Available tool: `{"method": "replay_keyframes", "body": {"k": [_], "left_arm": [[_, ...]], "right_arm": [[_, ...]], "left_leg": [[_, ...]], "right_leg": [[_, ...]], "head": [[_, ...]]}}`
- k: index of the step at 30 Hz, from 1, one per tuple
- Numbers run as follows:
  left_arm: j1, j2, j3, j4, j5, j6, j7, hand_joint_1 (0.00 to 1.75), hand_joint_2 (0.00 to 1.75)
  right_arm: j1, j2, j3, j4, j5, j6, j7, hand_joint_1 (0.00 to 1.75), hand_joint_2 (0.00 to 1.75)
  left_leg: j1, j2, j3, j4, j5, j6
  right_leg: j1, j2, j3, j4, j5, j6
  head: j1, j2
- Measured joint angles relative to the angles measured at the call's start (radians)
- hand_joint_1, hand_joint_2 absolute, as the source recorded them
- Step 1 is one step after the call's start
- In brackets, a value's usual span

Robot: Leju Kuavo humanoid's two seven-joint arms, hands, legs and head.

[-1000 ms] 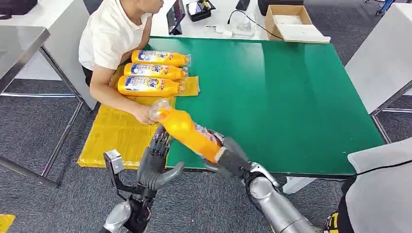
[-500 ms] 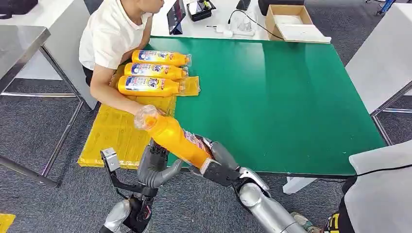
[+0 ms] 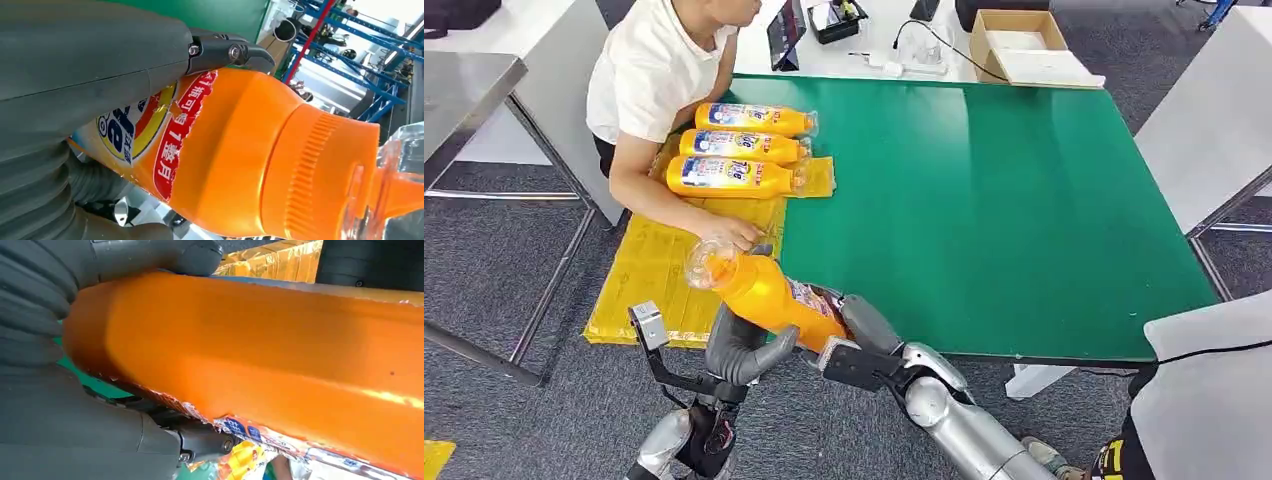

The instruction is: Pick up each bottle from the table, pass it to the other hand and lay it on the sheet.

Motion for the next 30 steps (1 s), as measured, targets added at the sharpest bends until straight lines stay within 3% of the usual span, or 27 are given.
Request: {"method": "replay_keyframes", "body": {"k": [1,2,3,4,14,15,16,17,26,30], "left_arm": [[0.0,0.0,0.0,0.0,0.002,0.001,0.001,0.19,1.75],[-0.001,0.0,0.001,0.0,0.007,0.001,0.004,0.26,1.75],[-0.002,0.0,0.001,0.002,0.016,0.001,0.01,1.61,1.75],[-0.004,0.0,0.002,0.006,0.025,0.0,0.018,1.75,1.75],[-0.024,0.009,0.005,0.032,0.034,-0.029,0.017,1.75,1.75],[-0.025,0.011,0.005,0.033,0.034,-0.032,0.016,1.75,1.75],[-0.027,0.012,0.005,0.034,0.034,-0.034,0.016,1.75,1.75],[-0.027,0.013,0.005,0.034,0.034,-0.036,0.016,1.75,1.75],[-0.027,0.014,0.008,0.037,0.034,-0.05,0.001,1.75,1.75],[-0.018,0.014,0.008,0.025,-0.047,0.028,-0.022,1.75,1.75]], "right_arm": [[-0.001,0.001,0.0,0.002,0.0,0.0,0.0,1.75,1.75],[-0.001,0.002,0.002,0.002,0.003,-0.002,0.002,1.75,1.75],[-0.004,0.002,0.006,0.003,0.011,-0.009,0.003,1.75,1.75],[-0.005,0.002,0.009,0.004,0.022,-0.018,0.006,1.75,1.75],[-0.012,0.002,0.035,0.004,0.029,-0.039,0.016,1.75,1.75],[-0.013,0.002,0.038,0.004,0.028,-0.039,0.016,1.64,1.75],[-0.014,0.003,0.039,0.005,0.028,-0.039,0.016,1.36,1.75],[-0.015,0.003,0.04,0.005,0.027,-0.039,0.015,0.0,1.75],[0.002,0.011,0.043,0.007,0.03,-0.082,0.002,0.0,1.75],[0.03,0.011,0.043,-0.008,0.044,-0.131,-0.009,0.0,1.75]], "left_leg": [[0.0,0.0,0.0,0.0,0.0,0.0],[0.0,0.0,0.0,0.0,0.0,0.0],[0.0,0.0,0.0,0.0,0.0,0.0],[0.0,0.0,0.0,0.0,0.0,0.0],[0.0,0.0,0.0,0.0,0.0,0.0],[0.0,0.0,0.0,0.0,0.0,0.0],[0.0,0.0,0.0,0.0,0.0,0.0],[0.0,0.0,0.0,0.0,0.0,0.0],[0.0,0.0,0.0,0.0,0.0,0.0],[0.0,0.0,0.0,0.0,0.0,0.0]], "right_leg": [[0.0,0.0,0.0,0.0,0.0,0.0],[0.0,0.0,0.0,0.0,0.0,0.0],[0.0,0.0,0.0,0.0,0.0,0.0],[0.0,0.0,0.0,0.0,0.0,0.0],[0.0,0.0,0.0,0.0,0.0,0.0],[0.0,0.0,0.0,0.0,0.0,0.0],[0.0,0.0,0.0,0.0,0.0,0.0],[0.0,0.0,0.0,0.0,0.0,0.0],[0.0,0.0,0.0,0.0,0.0,0.0],[0.0,0.0,0.0,0.0,0.0,0.0]], "head": [[0.0,0.0],[0.0,0.0],[0.0,0.0],[0.0,0.0],[0.0,0.0],[0.0,0.0],[0.0,0.0],[0.0,0.0],[0.0,0.0],[0.0,0.0]]}}
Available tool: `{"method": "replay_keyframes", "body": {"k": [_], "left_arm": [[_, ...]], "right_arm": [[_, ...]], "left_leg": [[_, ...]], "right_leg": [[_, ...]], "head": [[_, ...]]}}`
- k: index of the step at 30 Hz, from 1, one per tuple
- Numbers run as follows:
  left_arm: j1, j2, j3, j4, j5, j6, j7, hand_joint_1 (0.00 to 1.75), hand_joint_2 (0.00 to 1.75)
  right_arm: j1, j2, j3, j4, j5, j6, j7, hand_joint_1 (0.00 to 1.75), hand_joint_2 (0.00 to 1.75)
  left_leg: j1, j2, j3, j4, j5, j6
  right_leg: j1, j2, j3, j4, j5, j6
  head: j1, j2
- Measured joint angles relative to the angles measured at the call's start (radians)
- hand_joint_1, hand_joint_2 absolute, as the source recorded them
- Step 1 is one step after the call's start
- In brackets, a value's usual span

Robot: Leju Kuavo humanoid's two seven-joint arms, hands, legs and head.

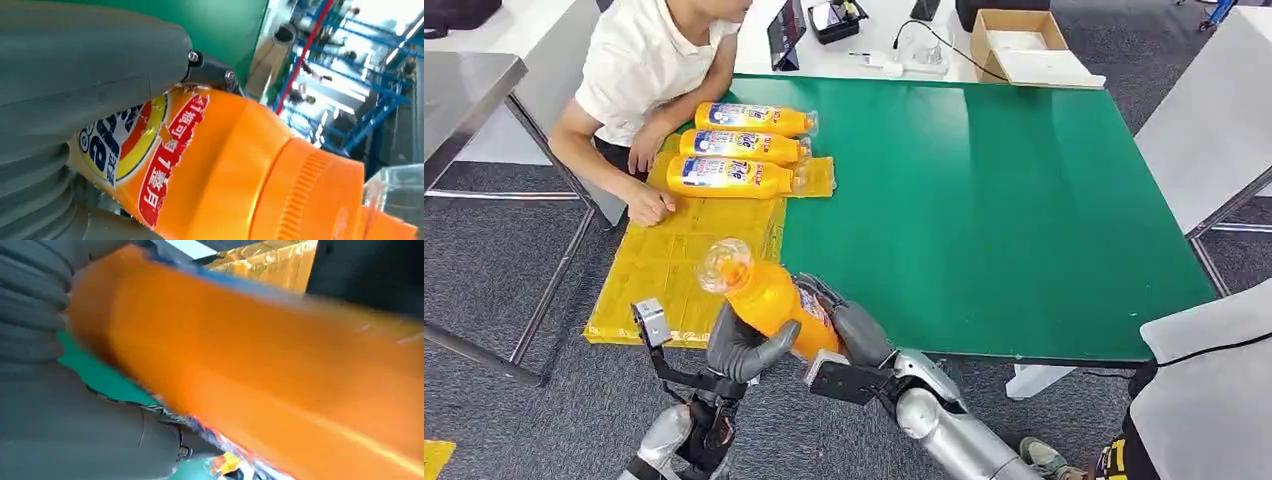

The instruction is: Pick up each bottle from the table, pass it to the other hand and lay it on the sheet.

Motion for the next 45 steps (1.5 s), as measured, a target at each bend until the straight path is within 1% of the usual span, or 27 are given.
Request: {"method": "replay_keyframes", "body": {"k": [3,4,6,7,10,14,15,19,22,24,29,31,34,38,41,45], "left_arm": [[0.01,0.003,0.008,-0.014,-0.088,0.091,-0.008,1.75,1.75],[0.013,0.003,0.017,-0.02,-0.141,0.142,-0.015,1.75,1.75],[0.015,0.007,0.047,-0.033,-0.313,0.288,-0.037,1.75,1.75],[0.015,0.009,0.064,-0.038,-0.373,0.334,-0.044,1.75,1.75],[0.014,0.018,0.109,-0.052,-0.461,0.367,-0.048,1.75,1.75],[0.014,0.041,0.137,-0.07,-0.58,0.375,-0.055,1.75,1.75],[0.014,0.048,0.145,-0.074,-0.617,0.391,-0.057,1.75,1.75],[0.003,0.07,0.163,-0.078,-0.799,0.469,-0.026,1.75,1.75],[-0.014,0.08,0.178,-0.065,-0.86,0.49,0.003,1.75,1.75],[-0.04,0.085,0.178,-0.035,-0.956,0.515,0.04,1.75,1.75],[-0.135,0.092,0.185,0.139,-1.098,0.538,0.098,1.75,1.75],[-0.186,0.093,0.185,0.239,-1.141,0.519,0.129,1.75,1.75],[-0.26,0.089,0.192,0.399,-1.14,0.476,0.142,1.75,1.75],[-0.375,0.081,0.196,0.579,-1.162,0.463,0.168,1.75,1.75],[-0.453,0.077,0.194,0.704,-1.191,0.457,0.201,1.75,1.75],[-0.518,0.066,0.19,0.806,-1.242,0.411,0.254,1.75,1.75]], "right_arm": [[0.037,-0.007,-0.001,-0.041,0.034,-0.059,0.001,0.0,1.75],[0.055,-0.01,-0.007,-0.06,0.051,-0.088,0.003,0.0,1.75],[0.097,-0.021,-0.025,-0.115,0.097,-0.161,0.012,0.0,1.75],[0.115,-0.029,-0.035,-0.14,0.109,-0.184,0.014,0.0,1.75],[0.152,-0.051,-0.074,-0.204,0.139,-0.227,0.016,0.0,1.75],[0.224,-0.078,-0.147,-0.308,0.151,-0.335,-0.047,0.0,1.75],[0.244,-0.085,-0.171,-0.339,0.15,-0.349,-0.061,0.0,0.0],[0.318,-0.094,-0.258,-0.441,0.111,-0.389,-0.118,0.0,0.0],[0.353,-0.094,-0.306,-0.498,0.085,-0.389,-0.14,0.0,0.0],[0.37,-0.092,-0.329,-0.522,0.063,-0.372,-0.148,0.0,0.0],[0.383,-0.076,-0.354,-0.533,0.029,-0.311,-0.166,0.0,0.0],[0.382,-0.071,-0.355,-0.532,0.018,-0.277,-0.171,0.0,0.0],[0.377,-0.057,-0.352,-0.522,0.004,-0.233,-0.177,0.0,0.0],[0.359,-0.049,-0.349,-0.496,-0.021,-0.202,-0.181,0.0,0.0],[0.342,-0.043,-0.342,-0.475,-0.026,-0.184,-0.183,0.0,0.0],[0.328,-0.038,-0.333,-0.446,-0.025,-0.17,-0.183,0.0,0.0]], "left_leg": [[0.0,0.0,0.0,0.0,0.0,0.0],[0.0,0.0,0.0,0.0,0.0,0.0],[0.0,0.0,0.0,0.0,0.0,0.0],[0.0,0.0,0.0,0.0,0.0,0.0],[0.0,-0.001,0.0,0.0,0.0,0.0],[0.0,-0.001,0.0,0.0,0.0,0.0],[0.0,-0.001,0.0,0.0,0.0,0.0],[0.0,-0.001,-0.001,0.0,0.0,0.0],[0.0,0.0,0.0,0.0,0.0,0.0],[0.0,0.0,0.0,0.0,0.0,0.0],[0.0,0.0,0.0,0.0,0.001,0.0],[0.0,0.0,0.0,0.0,0.001,0.0],[0.0,0.0,0.0,0.0,0.002,0.0],[0.0,-0.001,0.0,0.0,0.002,0.0],[0.0,-0.001,0.004,0.0,0.001,-0.001],[0.0,0.0,0.008,0.0,0.001,-0.001]], "right_leg": [[0.0,0.0,0.0,0.0,0.0,0.0],[0.0,0.0,0.0,0.0,0.0,0.0],[0.0,0.0,0.0,0.0,0.0,0.0],[0.0,0.0,-0.001,0.0,0.0,0.0],[0.0,0.0,0.0,0.0,0.0,0.0],[0.0,0.0,0.0,0.0,0.0,0.0],[0.0,0.0,0.0,0.0,0.0,0.0],[0.0,0.0,0.0,0.0,0.0,0.0],[0.0,0.0,-0.001,0.0,0.0,0.0],[0.0,0.0,-0.001,0.0,0.0,0.0],[0.0,0.0,0.0,0.0,0.001,0.0],[0.0,0.0,0.0,0.0,0.001,0.0],[0.0,0.0,0.0,0.0,0.001,0.0],[0.0,-0.001,0.002,0.001,0.001,0.0],[0.0,0.0,0.004,0.0,0.001,0.0],[0.0,0.0,0.007,0.001,0.001,-0.001]], "head": [[0.0,0.0],[0.0,0.0],[0.0,0.0],[0.0,0.0],[0.0,0.0],[0.0,0.0],[0.0,0.0],[0.0,0.0],[0.0,0.0],[0.0,0.0],[0.0,0.0],[0.001,0.0],[0.0,0.0],[0.0,0.0],[0.0,0.0],[0.0,0.0]]}}
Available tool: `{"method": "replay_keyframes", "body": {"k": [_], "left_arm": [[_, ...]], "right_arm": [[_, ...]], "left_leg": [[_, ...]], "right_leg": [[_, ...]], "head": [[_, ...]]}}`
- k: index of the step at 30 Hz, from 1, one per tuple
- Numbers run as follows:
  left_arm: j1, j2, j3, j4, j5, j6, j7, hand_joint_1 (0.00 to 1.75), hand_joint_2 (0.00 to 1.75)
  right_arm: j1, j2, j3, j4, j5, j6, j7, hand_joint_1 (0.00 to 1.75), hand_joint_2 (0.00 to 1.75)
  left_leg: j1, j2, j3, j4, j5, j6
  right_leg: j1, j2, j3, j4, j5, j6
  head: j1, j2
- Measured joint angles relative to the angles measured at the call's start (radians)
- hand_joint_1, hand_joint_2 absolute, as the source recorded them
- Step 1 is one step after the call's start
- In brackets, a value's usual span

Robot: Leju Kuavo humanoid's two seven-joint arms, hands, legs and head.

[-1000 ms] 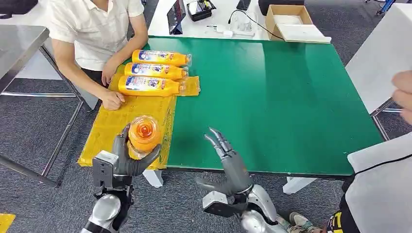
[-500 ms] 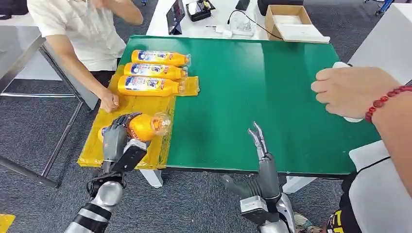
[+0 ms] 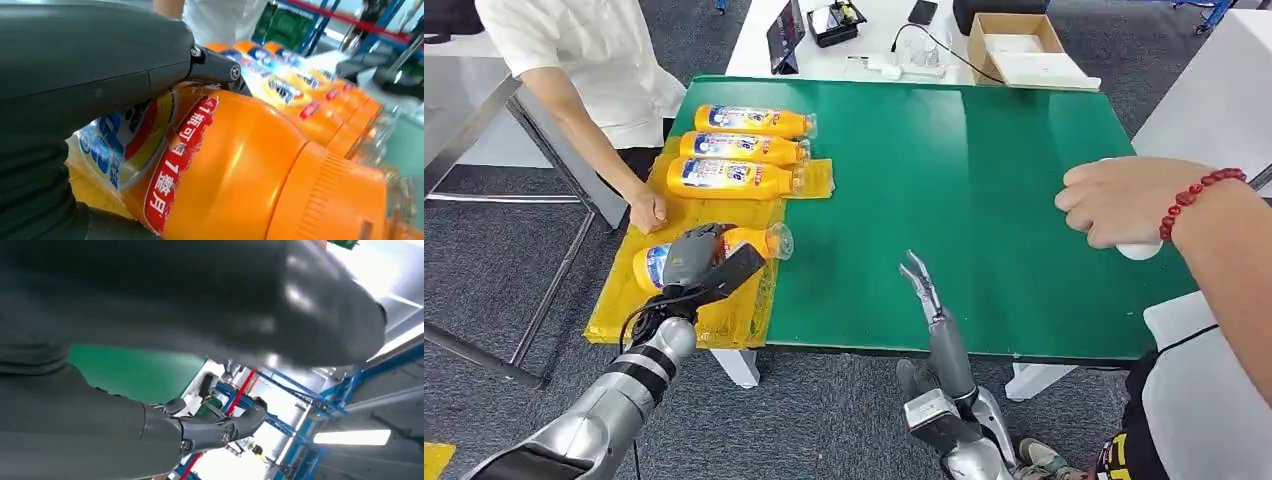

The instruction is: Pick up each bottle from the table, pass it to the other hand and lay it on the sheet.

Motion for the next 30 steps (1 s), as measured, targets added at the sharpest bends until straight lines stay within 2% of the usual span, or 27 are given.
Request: {"method": "replay_keyframes", "body": {"k": [1,4,6,7,8,9,10,26,30], "left_arm": [[-0.016,-0.003,-0.003,0.024,-0.012,-0.009,0.011,1.64,1.75],[-0.051,-0.011,-0.017,0.083,-0.049,-0.028,0.036,1.62,1.75],[-0.059,-0.016,-0.029,0.105,-0.078,-0.041,0.039,1.47,1.75],[-0.064,-0.018,-0.039,0.116,-0.086,-0.047,0.039,0.54,1.75],[-0.069,-0.019,-0.044,0.124,-0.095,-0.052,0.04,0.21,1.75],[-0.073,-0.021,-0.051,0.13,-0.108,-0.059,0.043,0.21,1.75],[-0.076,-0.023,-0.059,0.135,-0.128,-0.067,0.047,0.0,1.75],[-0.073,-0.045,-0.112,0.15,-0.177,-0.102,0.03,0.0,1.75],[-0.062,-0.058,-0.171,0.13,-0.225,-0.113,-0.004,0.0,1.75]], "right_arm": [[-0.005,0.0,0.002,0.007,0.0,0.002,0.0,0.0,0.0],[-0.014,0.005,0.005,0.025,-0.006,0.014,0.006,0.0,0.0],[-0.015,0.005,0.007,0.031,-0.01,0.02,0.006,0.0,0.0],[-0.016,0.005,0.008,0.034,-0.01,0.025,0.006,0.0,0.0],[-0.017,0.005,0.009,0.037,-0.01,0.026,0.006,0.0,0.0],[-0.019,0.005,0.01,0.041,-0.009,0.027,0.006,0.0,0.0],[-0.021,0.005,0.013,0.045,-0.003,0.029,0.006,0.0,0.0],[-0.032,0.006,0.023,0.082,0.009,0.037,0.005,0.0,0.0],[-0.024,0.005,0.024,0.095,0.018,0.032,-0.004,0.0,0.0]], "left_leg": [[0.0,0.0,0.001,0.0,0.0,0.0],[0.0,0.001,0.004,0.0,0.0,0.0],[0.0,0.001,0.004,0.0,0.0,0.0],[0.0,0.001,0.004,0.0,0.0,0.0],[0.0,0.001,0.004,0.0,0.0,0.0],[0.0,0.001,0.005,0.0,0.0,0.0],[0.0,0.001,0.005,0.0,0.0,0.0],[0.0,-0.001,0.001,0.0,0.001,0.0],[0.0,-0.001,0.0,0.0,0.0,0.0]], "right_leg": [[0.0,0.0,0.001,0.0,0.0,0.0],[0.0,0.0,0.003,0.001,0.0,0.0],[0.0,0.0,0.003,0.001,0.0,0.0],[0.0,0.0,0.003,0.002,0.0,0.0],[0.0,0.0,0.003,0.002,0.0,0.0],[0.0,0.0,0.003,0.002,0.0,0.0],[0.0,0.0,0.003,0.002,0.0,0.0],[0.0,0.0,0.001,0.002,0.0,0.0],[0.0,0.0,0.0,0.002,-0.001,0.0]], "head": [[0.0,0.0],[0.0,0.0],[0.0,0.0],[0.0,0.0],[0.0,0.0],[0.0,0.0],[0.0,0.0],[0.0,0.0],[0.0,0.0]]}}
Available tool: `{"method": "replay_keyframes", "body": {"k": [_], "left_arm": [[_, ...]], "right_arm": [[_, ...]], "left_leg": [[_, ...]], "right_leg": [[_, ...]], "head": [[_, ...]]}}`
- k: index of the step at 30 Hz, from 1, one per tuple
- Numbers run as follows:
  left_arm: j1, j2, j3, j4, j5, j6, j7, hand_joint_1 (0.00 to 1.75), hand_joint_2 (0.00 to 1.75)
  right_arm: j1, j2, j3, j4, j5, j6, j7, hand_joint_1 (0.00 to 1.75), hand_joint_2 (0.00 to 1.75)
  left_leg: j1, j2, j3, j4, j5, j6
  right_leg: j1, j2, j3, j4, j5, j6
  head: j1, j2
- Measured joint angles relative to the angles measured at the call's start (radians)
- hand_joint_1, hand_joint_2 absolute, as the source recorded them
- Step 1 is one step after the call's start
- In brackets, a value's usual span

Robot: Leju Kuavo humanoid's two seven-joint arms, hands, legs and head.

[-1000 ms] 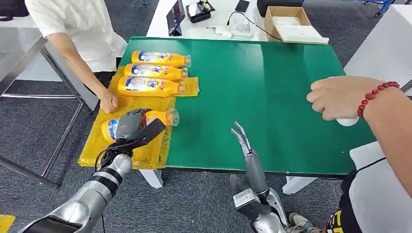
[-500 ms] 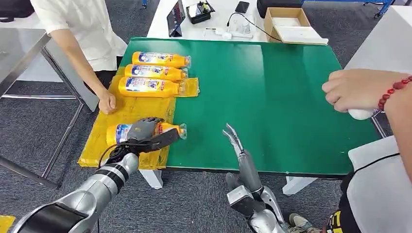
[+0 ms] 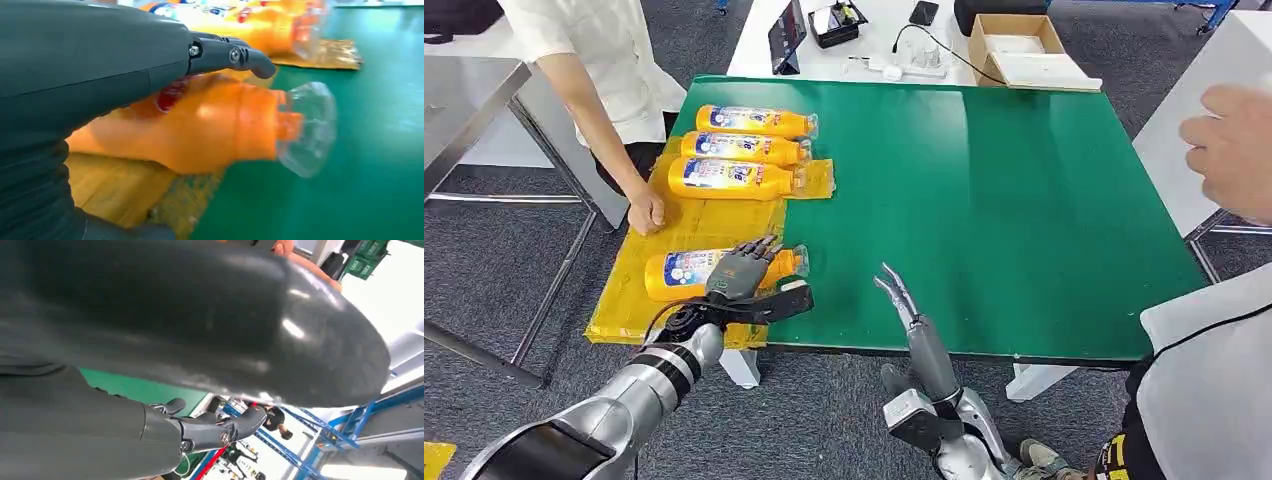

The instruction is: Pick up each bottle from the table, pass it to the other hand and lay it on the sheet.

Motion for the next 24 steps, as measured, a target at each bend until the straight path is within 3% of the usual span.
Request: {"method": "replay_keyframes", "body": {"k": [5,8,10,14,20,24], "left_arm": [[0.016,-0.003,-0.006,-0.017,0.031,0.011,-0.034,0.0,1.75],[0.065,-0.007,-0.001,-0.085,0.192,0.05,-0.169,0.0,1.75],[0.14,-0.017,0.037,-0.2,0.431,0.016,-0.272,0.0,1.75],[0.332,-0.014,0.068,-0.486,0.702,0.021,-0.294,0.0,1.75],[0.577,0.001,0.074,-0.818,0.888,-0.018,-0.359,0.0,1.75],[0.692,-0.001,0.074,-0.978,1.155,-0.083,-0.419,0.0,1.75]], "right_arm": [[0.004,0.0,0.0,0.005,0.002,-0.003,-0.002,0.0,0.0],[0.007,0.0,0.0,0.006,0.01,-0.016,-0.01,0.0,0.0],[0.019,0.0,0.0,0.006,-0.034,-0.036,-0.019,0.0,0.0],[0.095,0.038,-0.016,-0.046,-0.311,0.008,-0.022,0.0,0.0],[0.159,0.091,-0.027,-0.105,-0.388,-0.019,0.007,0.0,0.0],[0.179,0.124,-0.04,-0.105,-0.505,-0.048,0.092,0.0,0.0]], "left_leg": [[0.0,0.0,0.0,0.0,0.0,0.0],[0.0,0.0,-0.002,0.0,0.0,0.0],[0.0,0.001,-0.002,0.0,0.0,0.0],[0.0,0.001,-0.004,0.0,-0.003,-0.002],[0.001,0.001,-0.006,0.0,-0.005,-0.003],[0.001,0.001,-0.006,0.0,-0.005,-0.003]], "right_leg": [[0.0,0.0,-0.001,0.0,0.0,0.0],[0.0,0.0,-0.003,0.0,0.0,0.0],[0.0,0.0,-0.003,0.0,0.0,0.0],[0.0,0.0,-0.005,0.0,-0.003,-0.002],[0.001,0.0,-0.007,0.0,-0.006,-0.002],[0.0,0.0,-0.008,0.0,-0.006,-0.002]], "head": [[0.0,0.0],[0.0,0.0],[0.0,0.0],[0.0,0.0],[0.0,0.0],[0.0,0.0]]}}
